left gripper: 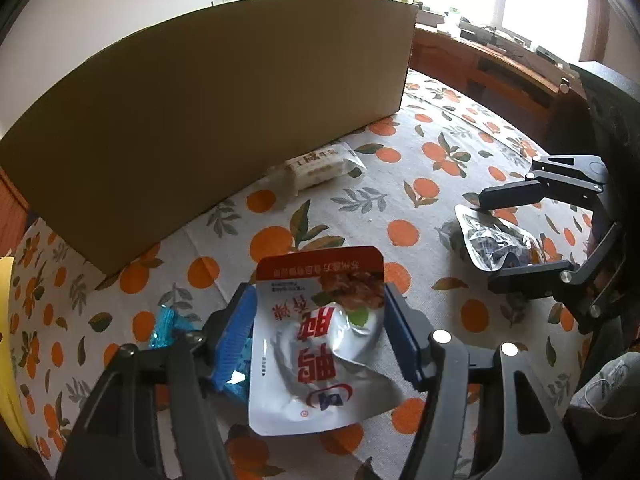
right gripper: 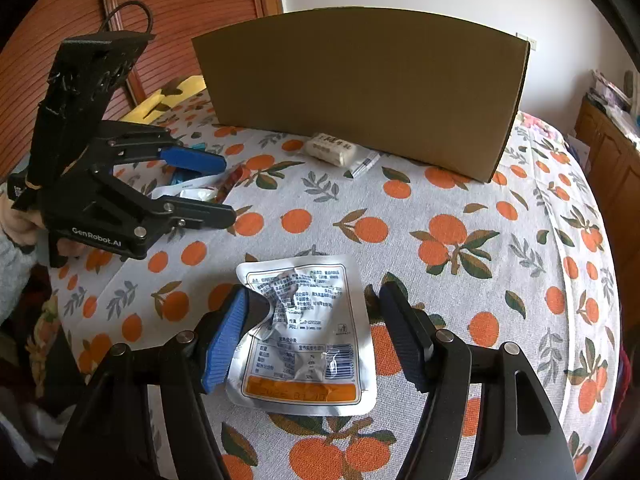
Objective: Organize snacks
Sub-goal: 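Close the left tool on the white duck pouch while the right tool grasps the silver pouch, then lift both held pouches and carry them over the cardboard box, then open the left tool to drop the white pouch while the right tool holds the silver pouch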
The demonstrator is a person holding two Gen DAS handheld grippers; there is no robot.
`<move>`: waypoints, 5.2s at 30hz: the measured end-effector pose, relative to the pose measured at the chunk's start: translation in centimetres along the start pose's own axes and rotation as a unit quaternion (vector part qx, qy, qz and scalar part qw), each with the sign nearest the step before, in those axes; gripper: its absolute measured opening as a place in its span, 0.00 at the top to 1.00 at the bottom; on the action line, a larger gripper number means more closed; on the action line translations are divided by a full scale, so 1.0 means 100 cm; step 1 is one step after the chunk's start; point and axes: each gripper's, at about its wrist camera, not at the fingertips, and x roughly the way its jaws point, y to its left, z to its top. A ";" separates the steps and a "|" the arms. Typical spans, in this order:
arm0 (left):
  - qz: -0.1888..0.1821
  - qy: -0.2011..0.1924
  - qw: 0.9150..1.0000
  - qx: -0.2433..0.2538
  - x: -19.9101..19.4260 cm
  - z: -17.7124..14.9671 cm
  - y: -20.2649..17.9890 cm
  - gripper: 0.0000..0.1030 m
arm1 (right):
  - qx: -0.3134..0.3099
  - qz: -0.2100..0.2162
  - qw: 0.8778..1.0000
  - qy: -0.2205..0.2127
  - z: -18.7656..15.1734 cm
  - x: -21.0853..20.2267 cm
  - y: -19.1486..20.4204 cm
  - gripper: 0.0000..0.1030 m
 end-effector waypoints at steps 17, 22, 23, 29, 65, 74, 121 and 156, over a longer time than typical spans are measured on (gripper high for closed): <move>0.015 0.034 0.999 -0.022 -0.007 -0.008 -0.002 0.38 | 0.000 0.000 1.000 -0.001 0.000 0.000 0.000 0.33; 0.015 0.040 0.999 -0.024 -0.011 -0.012 -0.003 0.38 | 0.000 0.000 1.000 -0.001 0.000 0.000 0.000 0.33; 0.015 0.039 0.999 -0.025 -0.012 -0.013 -0.002 0.38 | 0.000 0.000 1.000 -0.001 0.000 -0.001 0.000 0.33; 0.020 0.024 0.999 -0.029 -0.016 -0.018 -0.005 0.40 | -0.001 -0.002 1.000 0.000 0.000 -0.001 -0.001 0.33; 0.055 -0.074 0.993 -0.074 -0.090 -0.022 0.008 1.00 | 0.019 -0.018 0.999 -0.039 0.004 -0.034 0.004 0.46; 0.060 -0.112 0.989 -0.081 -0.114 -0.013 0.005 1.00 | 0.020 -0.017 0.998 -0.057 0.011 -0.049 0.004 0.46; 0.069 -0.221 0.968 -0.096 -0.106 0.145 0.092 1.00 | -0.041 -0.036 0.989 -0.140 0.192 -0.036 -0.051 0.45; 0.051 -0.127 0.986 -0.099 -0.057 0.112 0.084 0.89 | 0.021 -0.037 0.996 -0.080 0.190 0.038 -0.074 0.36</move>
